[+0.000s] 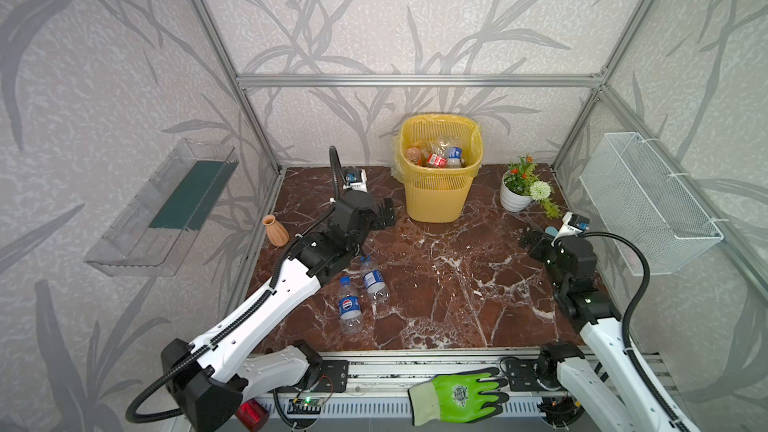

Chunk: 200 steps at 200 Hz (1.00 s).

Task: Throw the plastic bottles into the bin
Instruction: 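Lower the left gripper onto a blue-capped bottle and close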

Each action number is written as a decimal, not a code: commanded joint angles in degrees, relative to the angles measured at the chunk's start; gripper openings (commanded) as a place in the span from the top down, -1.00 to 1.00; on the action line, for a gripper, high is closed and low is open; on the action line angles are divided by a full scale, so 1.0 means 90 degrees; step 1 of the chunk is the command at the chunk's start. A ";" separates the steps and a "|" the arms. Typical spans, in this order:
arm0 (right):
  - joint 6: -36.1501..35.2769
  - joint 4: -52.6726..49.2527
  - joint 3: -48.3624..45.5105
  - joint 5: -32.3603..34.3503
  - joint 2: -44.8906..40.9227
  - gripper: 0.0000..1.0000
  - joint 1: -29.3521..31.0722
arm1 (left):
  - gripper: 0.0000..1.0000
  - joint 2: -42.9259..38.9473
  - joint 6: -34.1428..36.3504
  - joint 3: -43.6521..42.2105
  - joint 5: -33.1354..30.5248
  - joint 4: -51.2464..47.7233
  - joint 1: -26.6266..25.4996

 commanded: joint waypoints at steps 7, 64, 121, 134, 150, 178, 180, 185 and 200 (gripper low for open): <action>0.0063 0.0437 -0.0045 -0.0064 0.0195 -0.98 -0.0025 | -0.92 -0.0777 -0.1781 -0.0609 -0.0092 -0.1397 -0.0090; 0.0461 0.0645 -0.0084 -0.0601 0.0422 -0.93 -0.0021 | -0.90 -0.0449 -0.2946 -0.1363 0.0330 -0.1681 -0.0652; 0.0429 0.0532 -0.0191 -0.0477 0.0222 -0.93 -0.0019 | -0.87 0.0173 -0.3316 -0.1902 0.0945 -0.1185 -0.0679; 0.0446 0.0541 -0.0211 -0.0483 0.0203 -0.94 -0.0025 | -0.86 0.0318 -0.3302 -0.1929 0.1023 -0.1095 -0.0672; 0.0451 0.0541 -0.0212 -0.0482 0.0184 -0.94 -0.0025 | -0.83 0.0496 -0.3270 -0.1921 0.1141 -0.0983 -0.0678; 0.0412 0.0513 -0.0195 -0.0449 0.0146 -0.94 -0.0025 | -0.80 0.0827 -0.3316 -0.1841 0.1190 -0.0945 -0.0674; 0.0407 0.0512 -0.0192 -0.0441 0.0139 -0.94 -0.0025 | -0.79 0.0854 -0.3329 -0.1824 0.1180 -0.0981 -0.0673; 0.0402 0.0492 -0.0185 -0.0431 0.0129 -0.93 -0.0025 | -0.78 0.0928 -0.3369 -0.1782 0.1159 -0.1059 -0.0672; 0.0392 0.0464 -0.0182 -0.0402 0.0104 -0.93 -0.0025 | -0.78 0.1173 -0.3354 -0.1687 0.1153 -0.1188 -0.0675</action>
